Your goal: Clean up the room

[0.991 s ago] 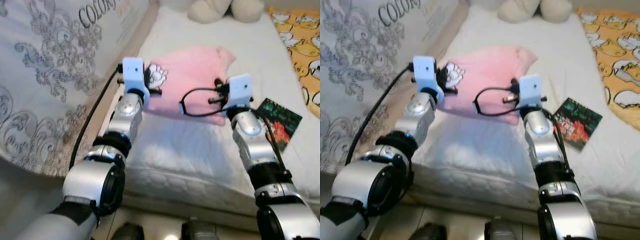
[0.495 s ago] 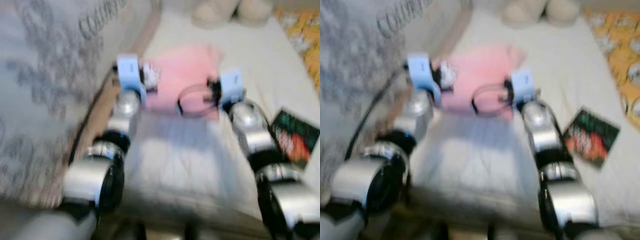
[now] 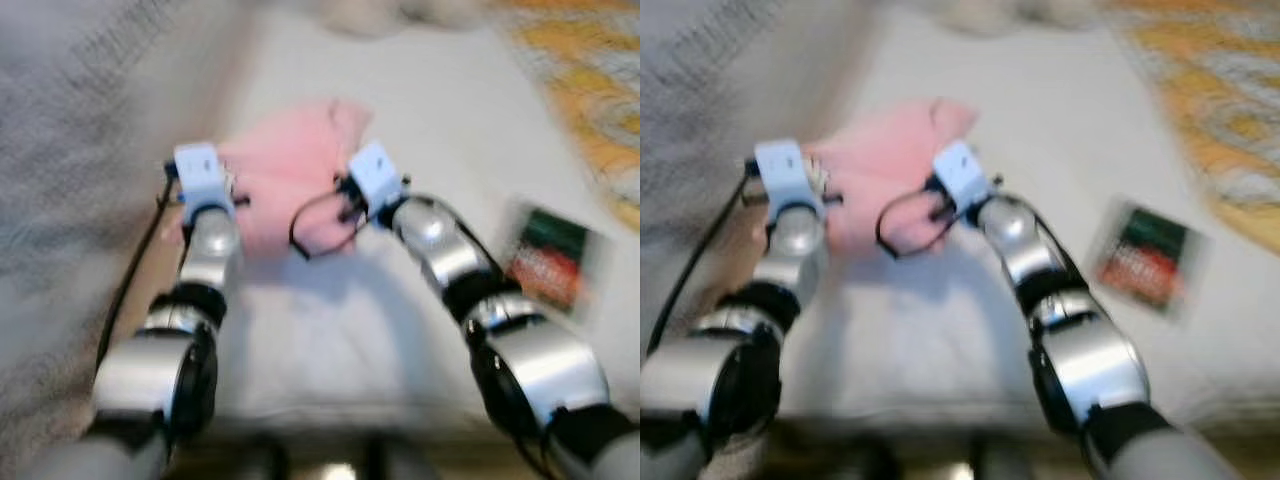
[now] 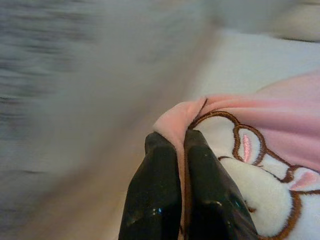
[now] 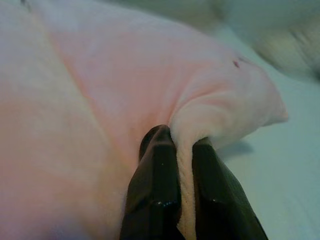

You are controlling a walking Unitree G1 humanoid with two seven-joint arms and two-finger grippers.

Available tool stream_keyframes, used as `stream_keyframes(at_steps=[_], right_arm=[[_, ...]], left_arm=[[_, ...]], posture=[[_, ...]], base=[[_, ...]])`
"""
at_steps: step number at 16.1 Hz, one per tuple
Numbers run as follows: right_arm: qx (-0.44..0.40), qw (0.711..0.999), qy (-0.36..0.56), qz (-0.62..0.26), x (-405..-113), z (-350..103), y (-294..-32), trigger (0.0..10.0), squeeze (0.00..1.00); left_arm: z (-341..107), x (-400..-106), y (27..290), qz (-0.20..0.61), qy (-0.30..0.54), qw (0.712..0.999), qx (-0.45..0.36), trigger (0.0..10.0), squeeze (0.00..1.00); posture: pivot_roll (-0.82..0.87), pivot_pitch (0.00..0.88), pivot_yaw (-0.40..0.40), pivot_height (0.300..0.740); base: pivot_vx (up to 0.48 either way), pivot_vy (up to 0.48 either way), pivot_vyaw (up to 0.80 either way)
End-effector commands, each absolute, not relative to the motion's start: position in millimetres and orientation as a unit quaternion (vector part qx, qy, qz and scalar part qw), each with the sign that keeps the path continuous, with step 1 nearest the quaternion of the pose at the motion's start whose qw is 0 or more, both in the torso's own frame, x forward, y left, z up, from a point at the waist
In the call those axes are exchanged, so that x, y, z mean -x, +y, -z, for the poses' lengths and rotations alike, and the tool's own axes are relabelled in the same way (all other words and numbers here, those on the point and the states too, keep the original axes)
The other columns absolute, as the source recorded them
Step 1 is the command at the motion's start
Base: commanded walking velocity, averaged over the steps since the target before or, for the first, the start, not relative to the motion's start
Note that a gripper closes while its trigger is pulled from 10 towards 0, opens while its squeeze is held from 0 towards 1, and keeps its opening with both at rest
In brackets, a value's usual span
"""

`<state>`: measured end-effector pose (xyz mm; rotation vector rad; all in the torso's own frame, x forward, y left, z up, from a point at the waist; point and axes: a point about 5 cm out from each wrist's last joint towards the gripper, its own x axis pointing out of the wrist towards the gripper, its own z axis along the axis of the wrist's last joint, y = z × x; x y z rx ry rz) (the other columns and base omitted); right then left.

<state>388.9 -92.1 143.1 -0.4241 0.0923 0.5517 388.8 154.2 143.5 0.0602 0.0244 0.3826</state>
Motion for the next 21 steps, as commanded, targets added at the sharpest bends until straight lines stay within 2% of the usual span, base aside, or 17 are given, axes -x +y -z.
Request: stream_keyframes(at_steps=[1,4,6,7,8,9,11,15,18,20,21], right_arm=[[0.227,0.936,0.127,-0.236,-379,-108,-122,10.0,0.03],[0.244,0.925,0.163,-0.241,-366,-84,-131,10.0,0.04],[0.256,0.924,0.151,-0.239,-368,-88,-133,10.0,0.04],[0.243,0.937,0.128,-0.217,-378,-105,-135,10.0,0.03],[0.153,0.968,0.110,-0.166,-387,-122,-143,10.0,0.00],[0.089,0.983,0.083,-0.136,-391,-134,-151,10.0,0.00],[0.040,0.992,0.041,-0.114,-388,-137,-164,10.0,0.00],[0.030,0.994,0.026,-0.103,-376,-125,-180,10.0,0.18],[0.037,0.993,0.042,-0.102,-371,-115,-184,10.0,0.18],[0.061,0.992,0.054,-0.098,-369,-111,-183,10.0,0.00],[0.059,0.992,0.052,-0.101,-368,-110,-182,10.0,0.00]], left_arm=[[-128,-375,203,-0.300,0.037,0.953,-0.036,10.0,0.00],[-114,-369,202,-0.305,0.058,0.950,-0.037,10.0,0.00],[-119,-370,200,-0.305,0.043,0.951,-0.031,10.0,0.00],[-134,-376,197,-0.292,0.008,0.956,-0.026,10.0,0.00],[-143,-384,185,-0.242,-0.002,0.970,-0.026,10.0,0.00],[-145,-388,169,-0.179,0.002,0.983,-0.031,10.0,0.00],[-140,-385,148,-0.111,-0.010,0.992,-0.054,10.0,0.00],[-129,-375,117,-0.069,-0.012,0.996,-0.062,10.0,0.00],[-122,-371,102,-0.047,0.002,0.997,-0.062,10.0,0.00],[-125,-371,98,-0.044,0.001,0.997,-0.061,10.0,0.00],[-128,-374,98,-0.047,-0.001,0.997,-0.061,10.0,0.00]], posture=[[-0.13,0.000,-0.008,0.697],[-0.12,0.000,-0.014,0.697],[-0.12,0.000,-0.013,0.697],[-0.11,0.000,-0.022,0.697],[-0.11,0.000,-0.028,0.697],[-0.10,0.000,-0.023,0.697],[-0.11,0.000,-0.004,0.697],[-0.14,0.000,0.022,0.697],[-0.15,0.000,0.029,0.697],[-0.15,0.000,0.031,0.697],[-0.15,0.000,0.034,0.697]], base=[[0.000,0.000,0.00],[0.000,0.000,0.00],[0.000,0.000,0.00],[0.000,0.000,0.00],[0.000,0.000,0.00],[0.000,0.000,0.00],[0.000,0.000,0.36],[0.000,0.000,0.64],[0.000,0.000,0.60],[0.000,0.000,0.00],[0.000,0.000,0.00]])
